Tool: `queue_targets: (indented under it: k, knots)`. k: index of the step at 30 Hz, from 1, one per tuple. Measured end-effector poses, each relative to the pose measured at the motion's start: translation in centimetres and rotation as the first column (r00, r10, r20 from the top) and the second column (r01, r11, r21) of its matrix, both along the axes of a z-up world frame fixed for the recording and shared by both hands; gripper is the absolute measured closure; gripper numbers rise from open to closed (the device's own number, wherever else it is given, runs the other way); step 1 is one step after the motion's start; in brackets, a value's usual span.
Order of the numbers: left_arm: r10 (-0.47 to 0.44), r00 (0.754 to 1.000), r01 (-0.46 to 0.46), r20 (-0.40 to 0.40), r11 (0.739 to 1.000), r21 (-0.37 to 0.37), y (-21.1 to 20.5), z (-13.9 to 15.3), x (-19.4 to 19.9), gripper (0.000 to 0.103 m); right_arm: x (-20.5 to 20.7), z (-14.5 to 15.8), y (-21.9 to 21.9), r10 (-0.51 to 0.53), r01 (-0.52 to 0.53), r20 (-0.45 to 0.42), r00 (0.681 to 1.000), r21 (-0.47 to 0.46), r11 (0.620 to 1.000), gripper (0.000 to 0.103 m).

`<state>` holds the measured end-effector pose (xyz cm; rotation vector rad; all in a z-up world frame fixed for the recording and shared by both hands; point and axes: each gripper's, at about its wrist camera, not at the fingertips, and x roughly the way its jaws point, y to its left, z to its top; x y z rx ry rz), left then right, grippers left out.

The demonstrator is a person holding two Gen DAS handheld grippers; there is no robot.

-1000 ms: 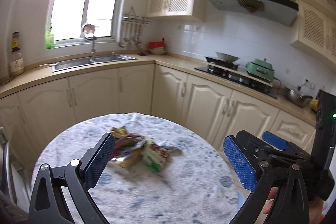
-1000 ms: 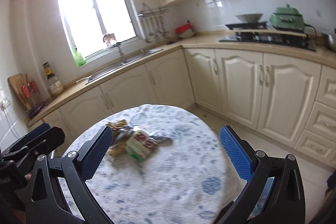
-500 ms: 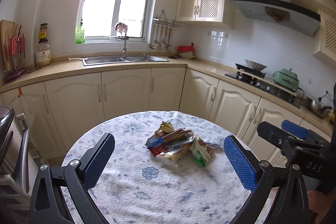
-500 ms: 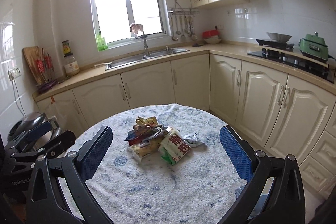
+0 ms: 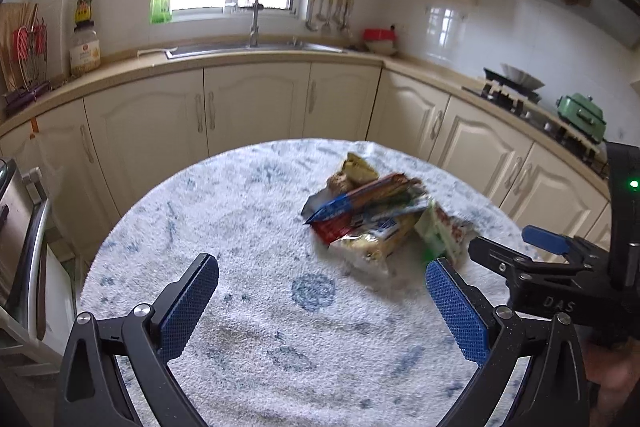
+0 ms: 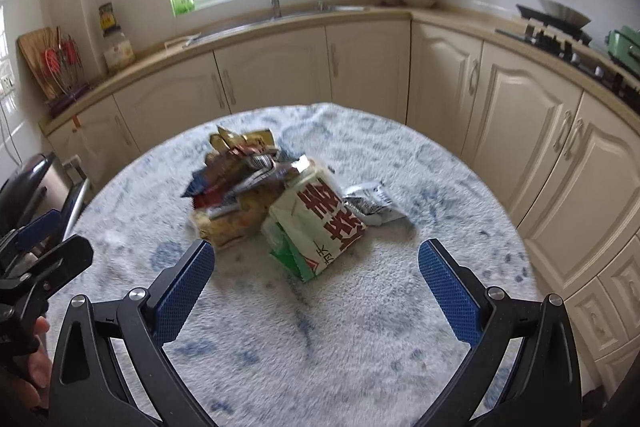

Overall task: Collect trash
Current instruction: 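Return both tools to the table above the remaining snack packets, then grasp the white-and-green printed bag with the right tool while the left tool grasps a clear snack packet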

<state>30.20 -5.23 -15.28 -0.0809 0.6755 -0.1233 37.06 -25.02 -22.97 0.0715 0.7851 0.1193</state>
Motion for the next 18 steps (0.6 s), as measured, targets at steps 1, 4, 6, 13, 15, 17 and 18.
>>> queue_targets:
  k: [1, 4, 6, 13, 15, 17, 18]
  knots:
    - [0.003, 1.0, -0.003, -0.015, 1.0, 0.0, 0.0, -0.5, 0.8, 0.001, 0.8, -0.6, 0.0, 0.01, -0.01, -0.017, 1.0, -0.003, 1.0, 0.0]
    - [0.009, 0.999, -0.009, -0.05, 1.0, -0.004, 0.2, -1.6, 2.5, 0.001, 3.1, -2.4, 0.3, 0.038, -0.039, -0.057, 0.998, -0.021, 0.999, 0.0]
    - [0.01, 0.998, -0.01, -0.064, 1.0, -0.003, 0.0, -2.1, 3.3, 0.001, 4.4, -3.2, 0.4, 0.063, -0.064, -0.068, 0.996, -0.018, 0.998, 0.0]
    - [-0.011, 0.996, 0.013, -0.092, 1.0, 0.012, -0.6, -2.8, 6.3, 0.001, 5.4, -3.9, 0.5, 0.136, -0.133, -0.092, 0.986, 0.033, 0.991, 0.021]
    - [-0.025, 0.995, 0.027, -0.098, 0.999, 0.018, -1.0, -3.0, 7.2, 0.001, 4.9, -3.8, 0.3, 0.139, -0.135, -0.087, 0.986, 0.054, 0.989, 0.021]
    - [-0.047, 0.993, 0.049, -0.109, 0.999, 0.019, -1.4, -3.0, 8.2, 0.001, 4.3, -3.7, -0.3, 0.128, -0.121, -0.082, 0.988, 0.081, 0.989, 0.021]
    - [-0.057, 0.992, 0.06, -0.115, 0.998, 0.024, -1.7, -3.1, 8.7, 0.001, 3.9, -3.6, -0.7, 0.118, -0.111, -0.079, 0.99, 0.09, 0.99, 0.021]
